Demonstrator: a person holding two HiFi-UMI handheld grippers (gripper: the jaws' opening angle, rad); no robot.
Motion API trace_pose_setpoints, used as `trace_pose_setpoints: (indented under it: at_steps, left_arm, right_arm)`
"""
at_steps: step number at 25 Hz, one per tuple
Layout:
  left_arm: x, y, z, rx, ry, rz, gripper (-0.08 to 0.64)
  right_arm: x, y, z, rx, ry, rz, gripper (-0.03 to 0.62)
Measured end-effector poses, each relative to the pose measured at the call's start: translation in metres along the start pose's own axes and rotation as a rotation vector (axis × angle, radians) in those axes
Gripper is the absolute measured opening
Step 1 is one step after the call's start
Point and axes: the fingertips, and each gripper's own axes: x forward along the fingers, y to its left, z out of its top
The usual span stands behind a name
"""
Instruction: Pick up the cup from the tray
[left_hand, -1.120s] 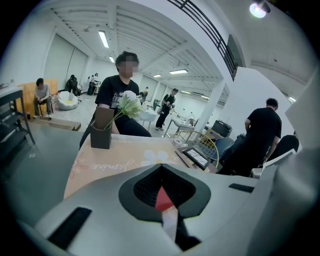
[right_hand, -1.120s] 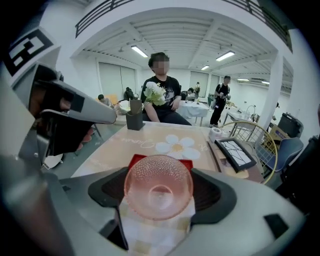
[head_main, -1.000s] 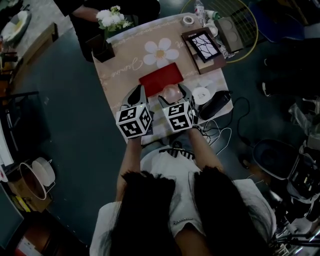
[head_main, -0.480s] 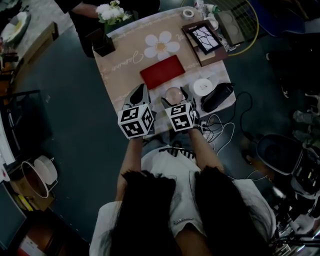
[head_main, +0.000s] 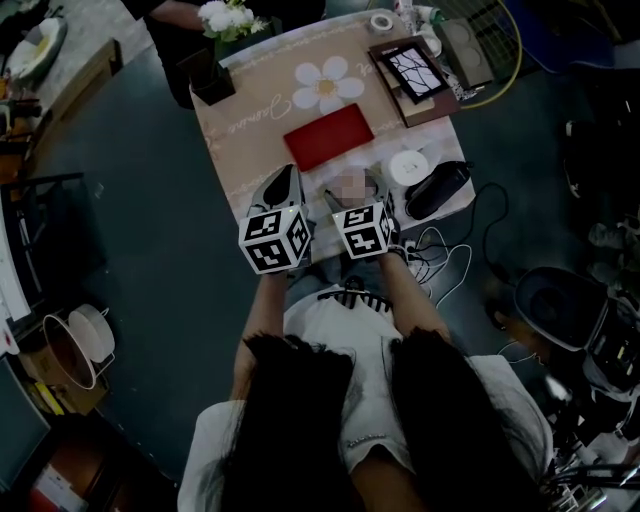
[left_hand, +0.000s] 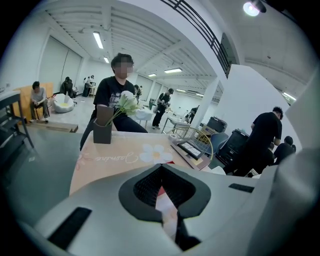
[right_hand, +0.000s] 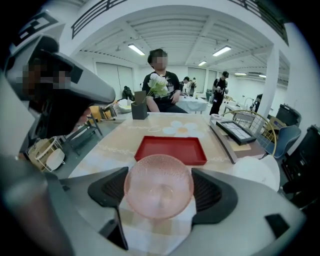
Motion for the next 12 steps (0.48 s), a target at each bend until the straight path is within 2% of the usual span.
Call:
trace_pose_setpoints:
  at_steps: [4, 8, 12]
  left_arm:
    - [-0.004, 0.003, 0.002, 0.0, -0.011, 0.006, 0.006]
    - [-0.008, 0.0, 0.001, 0.002, -0.02, -0.002, 0.006]
    - [-0.013, -0.006, 0.002, 0.011, -0.037, -0.024, 0.006]
  right_arm:
    - [-0.007, 0.001, 0.007, 0.033, -0.042, 0.029, 0.396]
    - [-0.025, -0.003, 0.026, 0.097, -0.129, 0.033, 0.397]
    - [-0.048, -0.008, 0.05, 0.093, -0.205, 0.019, 0.397]
